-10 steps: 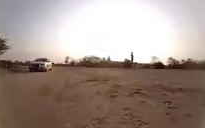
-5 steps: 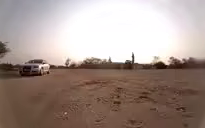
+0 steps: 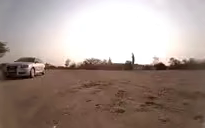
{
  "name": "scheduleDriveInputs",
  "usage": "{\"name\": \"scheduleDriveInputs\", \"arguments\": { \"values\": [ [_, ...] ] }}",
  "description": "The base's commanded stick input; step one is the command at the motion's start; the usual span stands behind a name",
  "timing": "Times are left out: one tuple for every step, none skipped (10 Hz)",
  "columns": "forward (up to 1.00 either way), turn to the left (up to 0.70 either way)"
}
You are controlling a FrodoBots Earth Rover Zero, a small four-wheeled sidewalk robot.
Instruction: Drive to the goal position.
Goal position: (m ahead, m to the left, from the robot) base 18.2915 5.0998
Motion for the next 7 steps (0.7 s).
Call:
{"name": "scheduleDriveInputs", "arguments": {
  "values": [
    [0.70, 0.35],
    [0.70, 0.35],
    [0.70, 0.35],
    [0.70, 0.35],
    [0.70, 0.26],
    [0.70, 0.10],
    [0.70, 0.00]
  ]
}}
